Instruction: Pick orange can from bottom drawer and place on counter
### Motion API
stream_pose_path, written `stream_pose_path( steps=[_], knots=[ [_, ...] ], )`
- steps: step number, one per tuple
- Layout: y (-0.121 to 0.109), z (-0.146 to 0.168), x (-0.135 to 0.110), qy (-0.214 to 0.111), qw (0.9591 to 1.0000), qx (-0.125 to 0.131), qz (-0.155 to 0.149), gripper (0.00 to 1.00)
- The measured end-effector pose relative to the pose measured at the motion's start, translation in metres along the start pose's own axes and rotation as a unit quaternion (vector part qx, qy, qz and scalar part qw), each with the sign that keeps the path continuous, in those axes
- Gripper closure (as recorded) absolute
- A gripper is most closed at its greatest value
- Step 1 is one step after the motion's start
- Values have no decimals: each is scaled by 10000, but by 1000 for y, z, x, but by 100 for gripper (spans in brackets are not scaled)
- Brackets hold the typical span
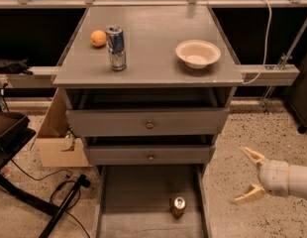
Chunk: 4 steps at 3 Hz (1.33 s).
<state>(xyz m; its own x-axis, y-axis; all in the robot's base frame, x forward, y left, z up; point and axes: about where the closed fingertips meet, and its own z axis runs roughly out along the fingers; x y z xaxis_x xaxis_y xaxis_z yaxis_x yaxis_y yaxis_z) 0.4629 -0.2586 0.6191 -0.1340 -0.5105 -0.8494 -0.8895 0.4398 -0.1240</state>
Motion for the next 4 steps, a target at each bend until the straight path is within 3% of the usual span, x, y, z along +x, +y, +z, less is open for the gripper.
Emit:
stream_pose_path(
  steps=[2,3,4],
  knots=[
    [16,80,82,-807,9952,-494,-267,0],
    [18,87,83,-743,9953,-558,-267,0],
    [16,128,115,-694,9921,-923,-498,0]
  ],
)
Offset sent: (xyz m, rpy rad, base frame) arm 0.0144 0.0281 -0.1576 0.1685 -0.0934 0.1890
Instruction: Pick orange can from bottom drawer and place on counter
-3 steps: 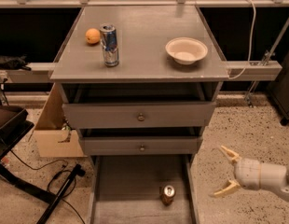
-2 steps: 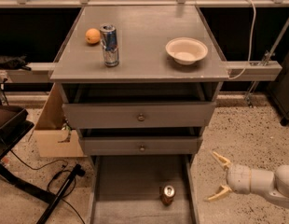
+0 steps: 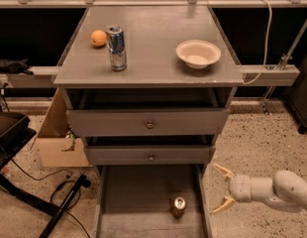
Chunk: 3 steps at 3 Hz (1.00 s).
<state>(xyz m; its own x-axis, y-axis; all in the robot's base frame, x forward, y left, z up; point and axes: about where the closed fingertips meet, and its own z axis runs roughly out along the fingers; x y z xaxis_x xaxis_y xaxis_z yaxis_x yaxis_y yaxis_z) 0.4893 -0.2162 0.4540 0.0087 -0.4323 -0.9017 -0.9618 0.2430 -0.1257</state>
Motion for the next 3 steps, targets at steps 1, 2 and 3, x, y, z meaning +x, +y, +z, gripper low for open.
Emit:
stream_pose_path(
  steps=[1,2,3],
  knots=[
    [-9,25,34,-47,9996,-231,-154,0],
    [-22,46,69,35,9986,-390,-349,0],
    [-28,73,112,295,9974,-554,-366,0]
  ],
)
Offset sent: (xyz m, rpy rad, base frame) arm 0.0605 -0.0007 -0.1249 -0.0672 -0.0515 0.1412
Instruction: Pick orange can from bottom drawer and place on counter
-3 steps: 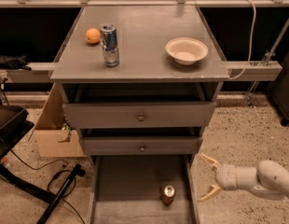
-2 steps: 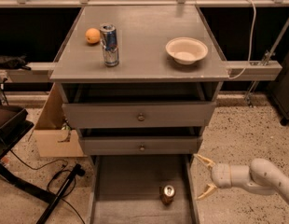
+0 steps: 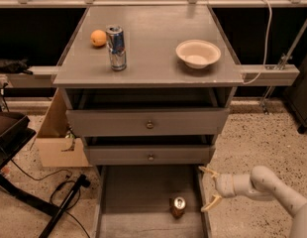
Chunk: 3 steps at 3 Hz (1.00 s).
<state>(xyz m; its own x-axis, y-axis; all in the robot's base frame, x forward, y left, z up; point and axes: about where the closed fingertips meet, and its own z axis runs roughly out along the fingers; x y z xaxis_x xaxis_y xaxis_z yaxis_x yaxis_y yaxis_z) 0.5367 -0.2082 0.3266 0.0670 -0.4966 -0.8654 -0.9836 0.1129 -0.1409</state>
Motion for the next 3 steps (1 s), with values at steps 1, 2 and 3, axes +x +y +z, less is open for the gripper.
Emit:
stream_pose_path(
  steps=[1,2,3],
  knots=[
    [3,20,25,147,9998,-127,88,0],
    [16,44,49,175,9988,-288,343,0],
    [30,64,68,86,9973,-378,628,0]
  ],
)
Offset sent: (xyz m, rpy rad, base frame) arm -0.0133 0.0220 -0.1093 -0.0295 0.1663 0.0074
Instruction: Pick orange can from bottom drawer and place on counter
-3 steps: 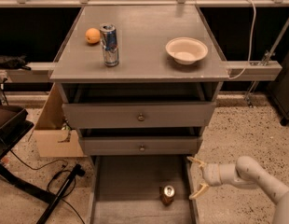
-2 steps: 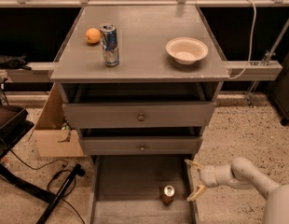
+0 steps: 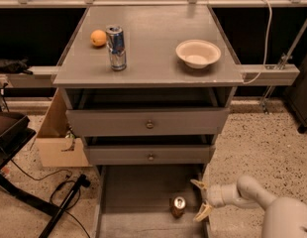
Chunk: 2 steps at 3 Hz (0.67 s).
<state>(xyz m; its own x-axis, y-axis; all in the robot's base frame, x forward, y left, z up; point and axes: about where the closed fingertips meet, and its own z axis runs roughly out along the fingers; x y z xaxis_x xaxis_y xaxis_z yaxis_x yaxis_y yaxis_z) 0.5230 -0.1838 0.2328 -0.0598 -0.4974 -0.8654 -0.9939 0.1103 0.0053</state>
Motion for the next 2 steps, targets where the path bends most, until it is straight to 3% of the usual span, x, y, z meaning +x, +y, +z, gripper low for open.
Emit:
stream_pose_path(
  steps=[2],
  knots=[
    [7,46,24,-278,9989,-178,328,0]
  ],
)
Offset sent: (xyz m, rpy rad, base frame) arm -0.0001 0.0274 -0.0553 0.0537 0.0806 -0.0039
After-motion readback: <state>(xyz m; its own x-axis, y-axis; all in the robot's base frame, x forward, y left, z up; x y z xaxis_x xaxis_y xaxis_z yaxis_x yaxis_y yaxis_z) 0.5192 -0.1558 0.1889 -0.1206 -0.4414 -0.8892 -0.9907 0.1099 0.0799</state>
